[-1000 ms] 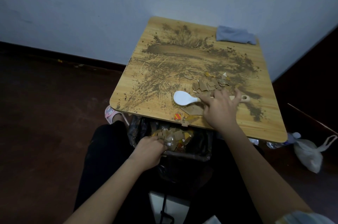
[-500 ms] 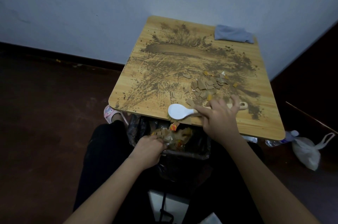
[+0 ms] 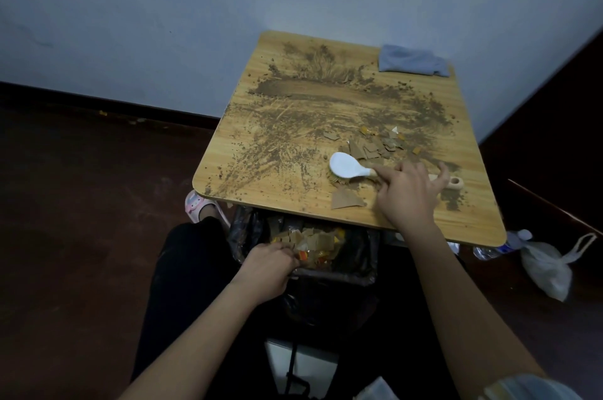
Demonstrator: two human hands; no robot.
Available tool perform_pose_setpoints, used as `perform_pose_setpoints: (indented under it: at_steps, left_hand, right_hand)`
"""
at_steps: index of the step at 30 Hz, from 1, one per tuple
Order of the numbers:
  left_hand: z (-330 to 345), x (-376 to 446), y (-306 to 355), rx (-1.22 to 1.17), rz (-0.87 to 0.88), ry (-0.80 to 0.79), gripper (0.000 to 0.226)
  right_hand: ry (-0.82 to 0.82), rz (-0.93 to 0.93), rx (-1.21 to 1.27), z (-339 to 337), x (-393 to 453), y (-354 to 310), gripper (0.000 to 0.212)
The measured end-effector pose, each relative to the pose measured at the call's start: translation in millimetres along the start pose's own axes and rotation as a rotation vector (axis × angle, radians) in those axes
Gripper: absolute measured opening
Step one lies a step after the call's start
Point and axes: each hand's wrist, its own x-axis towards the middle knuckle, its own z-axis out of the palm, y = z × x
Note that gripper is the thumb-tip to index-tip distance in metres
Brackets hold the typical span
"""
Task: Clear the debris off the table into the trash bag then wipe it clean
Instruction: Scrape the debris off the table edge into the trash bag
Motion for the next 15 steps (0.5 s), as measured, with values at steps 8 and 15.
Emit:
perform_pose_setpoints:
  at_steps: [8, 15]
  left_hand:
    - [0, 1, 0, -0.003, -0.004, -0.007, 0.029]
    - [0, 2, 0, -0.008, -0.002, -0.002, 0.029]
  right_hand:
    - [0.028, -0.091, 0.003, 5, -11, 3, 0.027]
    - [0.147, -0.127, 0.106, 0, -24, 8, 0.029]
